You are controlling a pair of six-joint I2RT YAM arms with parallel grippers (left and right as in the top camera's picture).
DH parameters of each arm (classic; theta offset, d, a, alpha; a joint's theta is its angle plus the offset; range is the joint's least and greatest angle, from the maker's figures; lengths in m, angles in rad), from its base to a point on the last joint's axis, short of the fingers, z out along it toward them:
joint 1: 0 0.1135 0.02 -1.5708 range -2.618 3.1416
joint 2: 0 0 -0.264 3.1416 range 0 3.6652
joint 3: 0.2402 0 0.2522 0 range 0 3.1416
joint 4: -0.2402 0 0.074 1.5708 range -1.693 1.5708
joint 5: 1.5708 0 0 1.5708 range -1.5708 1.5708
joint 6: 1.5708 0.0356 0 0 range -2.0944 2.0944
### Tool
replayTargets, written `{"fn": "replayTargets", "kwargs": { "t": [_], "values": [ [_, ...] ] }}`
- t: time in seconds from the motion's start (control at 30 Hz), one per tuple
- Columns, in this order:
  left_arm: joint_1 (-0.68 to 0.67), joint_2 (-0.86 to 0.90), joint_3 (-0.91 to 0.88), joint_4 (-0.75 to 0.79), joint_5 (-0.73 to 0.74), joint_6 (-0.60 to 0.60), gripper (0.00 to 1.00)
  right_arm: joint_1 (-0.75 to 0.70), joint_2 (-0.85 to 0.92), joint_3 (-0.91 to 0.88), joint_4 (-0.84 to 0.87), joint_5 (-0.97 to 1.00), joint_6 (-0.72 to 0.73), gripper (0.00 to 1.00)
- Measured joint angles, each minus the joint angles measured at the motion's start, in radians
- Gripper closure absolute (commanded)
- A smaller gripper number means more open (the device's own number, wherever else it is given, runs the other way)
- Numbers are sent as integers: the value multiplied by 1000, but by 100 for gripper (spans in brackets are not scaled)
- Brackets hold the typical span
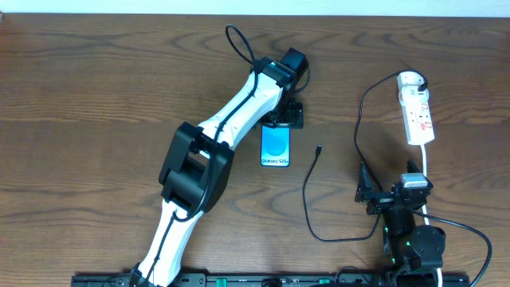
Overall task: Plug charger to phone and switch on socket
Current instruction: 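Lower the open left gripper around the phone's bottom end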
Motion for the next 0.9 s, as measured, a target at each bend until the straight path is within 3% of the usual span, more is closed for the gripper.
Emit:
{"fn": "replayTargets", "kwargs": {
  "t": [0.9],
  "values": [
    [-18, 0, -28, 43, -29, 0, 2, 0, 0, 0, 0, 0, 0, 1]
  ]
}}
